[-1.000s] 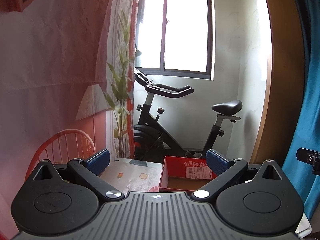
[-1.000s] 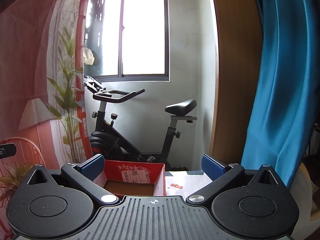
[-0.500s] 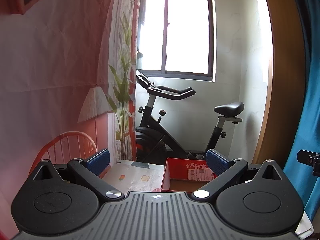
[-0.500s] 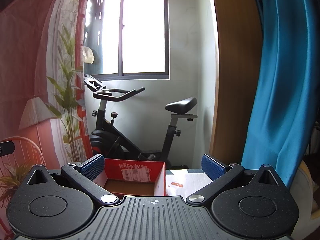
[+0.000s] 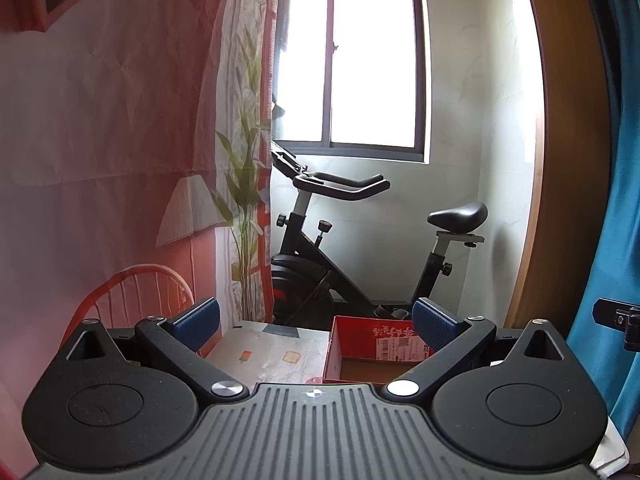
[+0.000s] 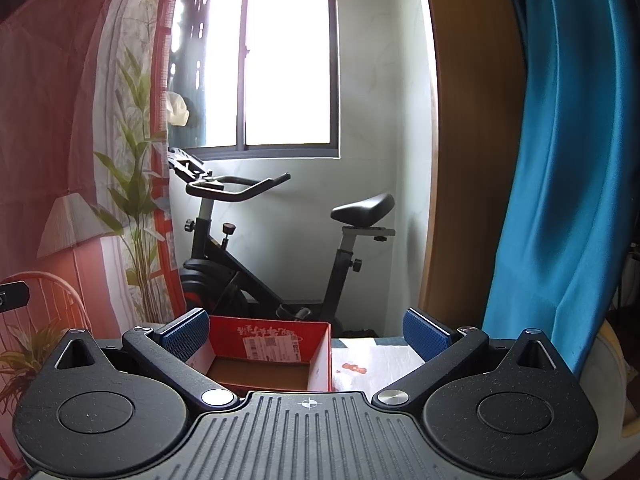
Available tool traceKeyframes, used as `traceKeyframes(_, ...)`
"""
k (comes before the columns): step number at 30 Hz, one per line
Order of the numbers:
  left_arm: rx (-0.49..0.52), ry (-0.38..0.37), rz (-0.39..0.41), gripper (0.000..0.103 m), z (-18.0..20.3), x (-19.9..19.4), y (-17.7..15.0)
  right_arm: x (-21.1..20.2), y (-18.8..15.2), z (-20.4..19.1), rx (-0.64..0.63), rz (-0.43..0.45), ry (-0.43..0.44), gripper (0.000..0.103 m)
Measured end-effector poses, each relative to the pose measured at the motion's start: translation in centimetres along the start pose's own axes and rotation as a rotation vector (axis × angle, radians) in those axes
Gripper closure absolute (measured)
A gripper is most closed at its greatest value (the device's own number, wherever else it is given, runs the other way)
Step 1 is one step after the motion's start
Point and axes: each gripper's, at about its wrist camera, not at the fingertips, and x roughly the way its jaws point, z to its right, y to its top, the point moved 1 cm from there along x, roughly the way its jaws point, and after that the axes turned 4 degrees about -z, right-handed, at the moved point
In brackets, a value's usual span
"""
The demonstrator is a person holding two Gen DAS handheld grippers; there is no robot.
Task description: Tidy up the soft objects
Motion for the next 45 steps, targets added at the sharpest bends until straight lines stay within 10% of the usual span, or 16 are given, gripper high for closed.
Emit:
traceKeyframes(33,0.03,0.026,-0.038,0.0,0.5,4.2,-2.3,5.5,-4.7,1.9,0.089,0.061,0.088,0.0)
traceKeyframes(45,0.042,-0.028,-0.198,0.0,0.4,12.7,-8.9,15.5,-13.1,1.8,0.105,-0.223,0.116,0.0)
